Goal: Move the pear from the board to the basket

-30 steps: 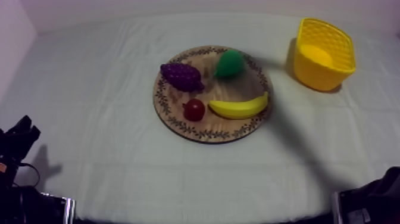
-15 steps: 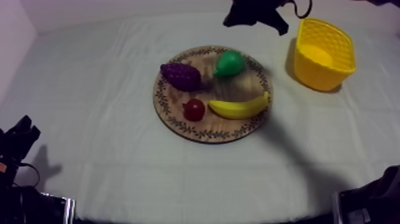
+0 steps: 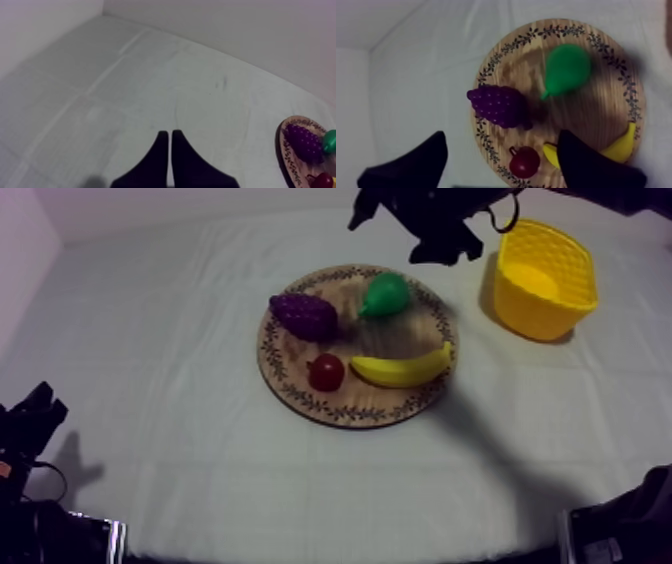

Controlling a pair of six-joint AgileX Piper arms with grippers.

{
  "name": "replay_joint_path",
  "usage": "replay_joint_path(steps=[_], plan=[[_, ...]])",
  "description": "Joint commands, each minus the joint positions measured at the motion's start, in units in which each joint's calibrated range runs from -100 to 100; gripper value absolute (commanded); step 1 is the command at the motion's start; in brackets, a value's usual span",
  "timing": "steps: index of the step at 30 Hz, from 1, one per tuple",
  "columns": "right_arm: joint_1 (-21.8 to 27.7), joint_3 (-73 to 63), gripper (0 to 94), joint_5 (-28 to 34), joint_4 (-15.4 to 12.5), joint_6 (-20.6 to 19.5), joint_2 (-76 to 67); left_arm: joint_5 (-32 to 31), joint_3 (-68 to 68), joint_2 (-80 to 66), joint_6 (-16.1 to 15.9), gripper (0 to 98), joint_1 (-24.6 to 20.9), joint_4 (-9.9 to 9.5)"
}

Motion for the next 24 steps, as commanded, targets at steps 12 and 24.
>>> replay_joint_path(steps=[12, 24], plan=[[-0.21, 3.55, 89.1, 0.58, 3.32, -2.86, 0.42, -0.01, 0.00, -0.04, -0.01, 0.1, -0.01, 0.01], [1.70, 5.15, 84.1, -3.96, 3.31, -1.42, 7.32, -0.01, 0.00, -0.04, -0.02, 0.1, -0.01, 0.01]])
